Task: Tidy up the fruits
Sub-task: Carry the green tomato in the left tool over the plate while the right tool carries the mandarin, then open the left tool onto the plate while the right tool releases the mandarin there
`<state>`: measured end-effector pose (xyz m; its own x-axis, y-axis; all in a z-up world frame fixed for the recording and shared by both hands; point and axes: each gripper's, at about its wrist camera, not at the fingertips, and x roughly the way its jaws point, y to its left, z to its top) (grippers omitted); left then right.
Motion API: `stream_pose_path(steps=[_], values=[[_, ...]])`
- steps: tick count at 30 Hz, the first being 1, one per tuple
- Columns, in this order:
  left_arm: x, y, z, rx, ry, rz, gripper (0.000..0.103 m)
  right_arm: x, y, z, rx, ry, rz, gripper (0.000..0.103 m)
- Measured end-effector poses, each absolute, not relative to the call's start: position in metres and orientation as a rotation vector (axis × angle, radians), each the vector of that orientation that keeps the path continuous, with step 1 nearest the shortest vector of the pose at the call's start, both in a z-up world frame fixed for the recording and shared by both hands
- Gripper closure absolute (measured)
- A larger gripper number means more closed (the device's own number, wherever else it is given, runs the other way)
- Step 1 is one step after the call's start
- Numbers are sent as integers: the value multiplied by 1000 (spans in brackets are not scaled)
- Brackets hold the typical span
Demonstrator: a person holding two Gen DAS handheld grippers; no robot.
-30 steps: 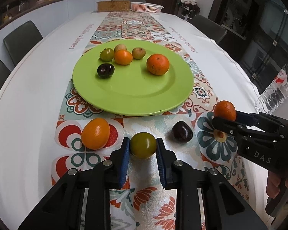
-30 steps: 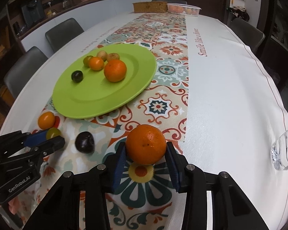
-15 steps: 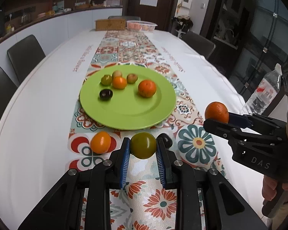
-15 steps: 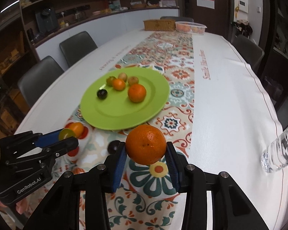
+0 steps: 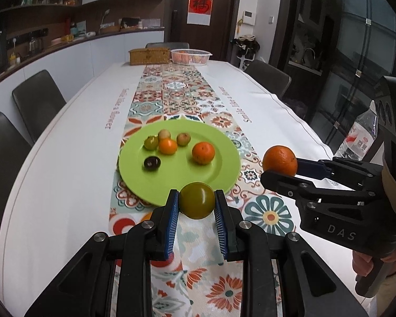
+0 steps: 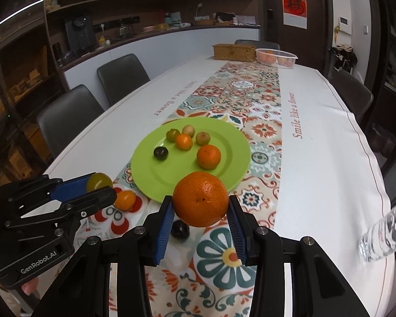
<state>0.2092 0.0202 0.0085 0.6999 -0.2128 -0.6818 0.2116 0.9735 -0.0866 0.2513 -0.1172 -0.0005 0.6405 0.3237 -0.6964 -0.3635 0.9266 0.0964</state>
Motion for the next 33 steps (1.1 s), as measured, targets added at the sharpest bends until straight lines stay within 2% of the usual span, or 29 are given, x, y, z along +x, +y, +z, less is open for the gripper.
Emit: stream_pose_path(steps=[17, 33], values=[[263, 42, -2, 5, 770, -272, 77, 291, -90, -5, -74, 796, 405, 62], [315, 52, -39, 58, 847, -364, 77, 332, -74, -44, -64, 879, 392, 61]])
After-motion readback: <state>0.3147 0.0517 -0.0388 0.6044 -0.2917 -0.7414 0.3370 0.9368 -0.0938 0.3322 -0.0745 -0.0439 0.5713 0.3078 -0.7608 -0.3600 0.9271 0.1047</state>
